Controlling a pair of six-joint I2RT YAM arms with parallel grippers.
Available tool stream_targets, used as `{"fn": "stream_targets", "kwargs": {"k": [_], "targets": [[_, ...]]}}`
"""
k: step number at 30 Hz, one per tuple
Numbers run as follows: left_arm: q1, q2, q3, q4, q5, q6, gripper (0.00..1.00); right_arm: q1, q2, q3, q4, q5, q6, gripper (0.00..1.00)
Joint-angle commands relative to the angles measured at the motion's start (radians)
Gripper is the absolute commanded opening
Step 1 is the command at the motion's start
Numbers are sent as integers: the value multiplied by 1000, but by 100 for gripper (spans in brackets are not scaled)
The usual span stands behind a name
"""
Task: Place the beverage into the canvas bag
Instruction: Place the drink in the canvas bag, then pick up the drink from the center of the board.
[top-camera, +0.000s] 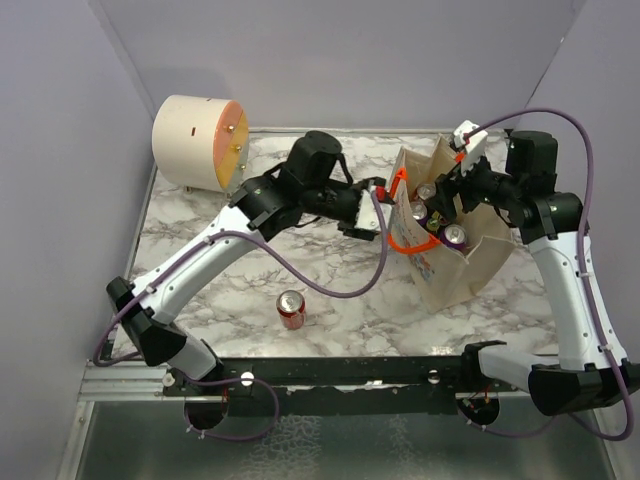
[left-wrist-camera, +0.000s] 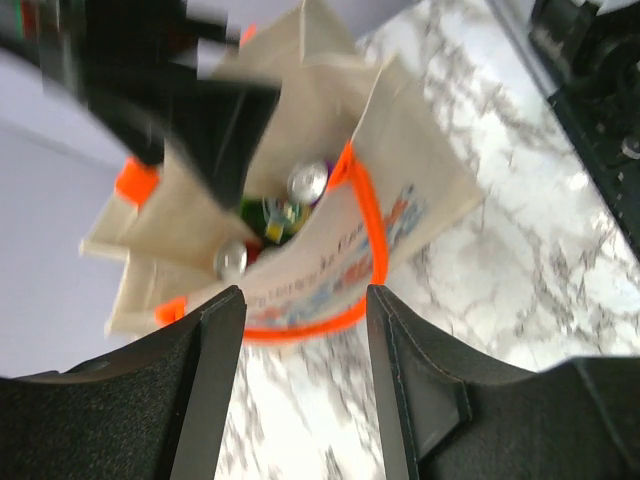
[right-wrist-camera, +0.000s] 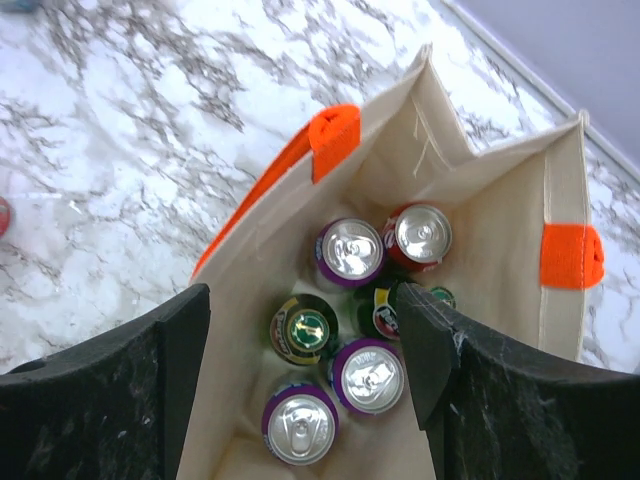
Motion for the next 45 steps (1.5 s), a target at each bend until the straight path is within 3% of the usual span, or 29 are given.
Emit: {"fn": "stream_targets", "kwargs": {"k": [1,5,10,14,23,26,32,36,45], "targets": [[114,-94,-126,48,-87,-110,55,7,2,45,59,-124,18,75],[262,-161,-264,123,-168,-226,59,57,10,44,80,-192,6,77],[425,-218,-350,139,-240,-328,66,249,36,19,120,-125,-17,78],[473,-273,-383,3,-195,-208,78,304,67,9,178,-110,5,79],[477,-393,-500,-446,-80,189,93,315,126,9,227,-123,80,80],[470,-405,-529,-521,-87,233,99,316,142,16,240,-121,94,80],[399,-422,-611,-600,-170,335,99,316,158,48,258,-85,114,81],[337,-440,-705,-575,-217,377,99,316,158,69,263,-63,119,81],[254,-413,-876,-305,-212,345,99,312,113,55,258,-11,116,85]]}}
